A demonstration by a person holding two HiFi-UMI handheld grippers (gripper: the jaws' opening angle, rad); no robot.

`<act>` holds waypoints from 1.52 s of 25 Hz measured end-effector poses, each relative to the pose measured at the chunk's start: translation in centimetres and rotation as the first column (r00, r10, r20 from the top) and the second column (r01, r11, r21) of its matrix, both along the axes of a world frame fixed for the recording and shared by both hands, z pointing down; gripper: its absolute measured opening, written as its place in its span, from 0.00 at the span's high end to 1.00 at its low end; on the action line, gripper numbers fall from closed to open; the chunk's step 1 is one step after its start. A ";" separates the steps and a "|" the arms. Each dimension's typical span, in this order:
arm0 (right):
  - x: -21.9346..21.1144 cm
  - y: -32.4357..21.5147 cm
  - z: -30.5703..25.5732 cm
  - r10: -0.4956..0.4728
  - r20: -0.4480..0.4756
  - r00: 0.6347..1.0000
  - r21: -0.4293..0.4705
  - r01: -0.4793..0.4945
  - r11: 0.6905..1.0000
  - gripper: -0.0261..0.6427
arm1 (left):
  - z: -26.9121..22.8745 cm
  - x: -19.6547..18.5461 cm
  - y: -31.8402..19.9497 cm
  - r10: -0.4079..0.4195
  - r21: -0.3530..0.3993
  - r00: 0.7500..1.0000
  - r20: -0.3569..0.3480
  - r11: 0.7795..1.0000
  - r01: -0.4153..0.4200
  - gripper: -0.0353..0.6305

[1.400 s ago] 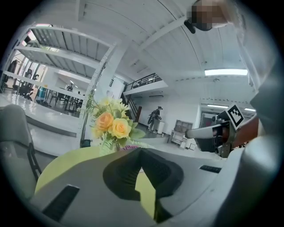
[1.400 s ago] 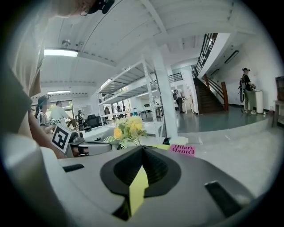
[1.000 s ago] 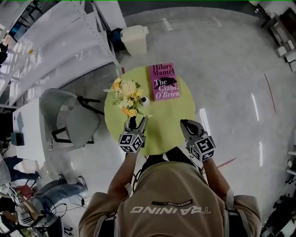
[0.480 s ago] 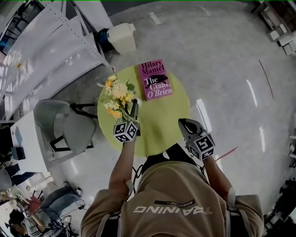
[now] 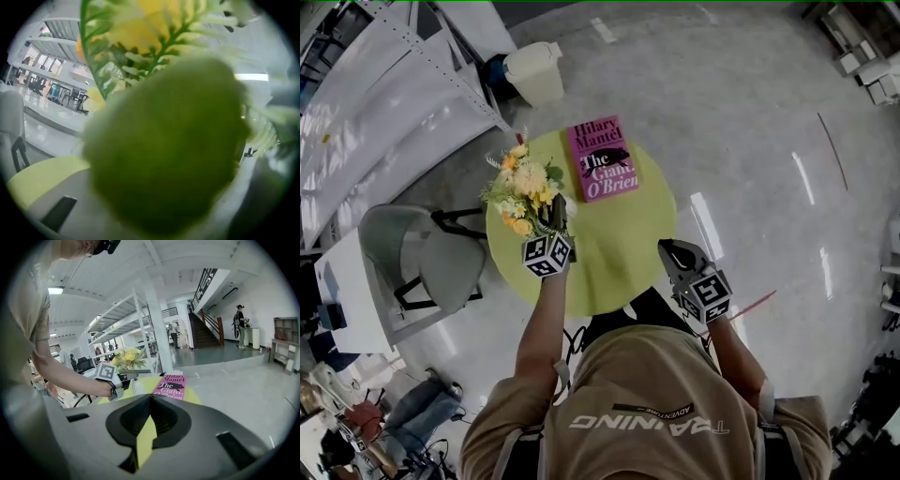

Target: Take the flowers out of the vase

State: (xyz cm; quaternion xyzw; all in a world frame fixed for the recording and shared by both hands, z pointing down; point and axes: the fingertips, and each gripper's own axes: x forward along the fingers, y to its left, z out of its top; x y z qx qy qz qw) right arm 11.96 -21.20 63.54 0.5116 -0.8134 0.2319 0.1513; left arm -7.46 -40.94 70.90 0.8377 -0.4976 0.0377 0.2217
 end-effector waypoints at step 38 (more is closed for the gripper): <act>-0.3 1.1 -1.9 -0.105 0.079 0.991 0.087 0.098 0.991 0.96 | -16.8 -4.8 6.8 -0.051 0.067 0.991 -0.122 0.996 0.059 0.90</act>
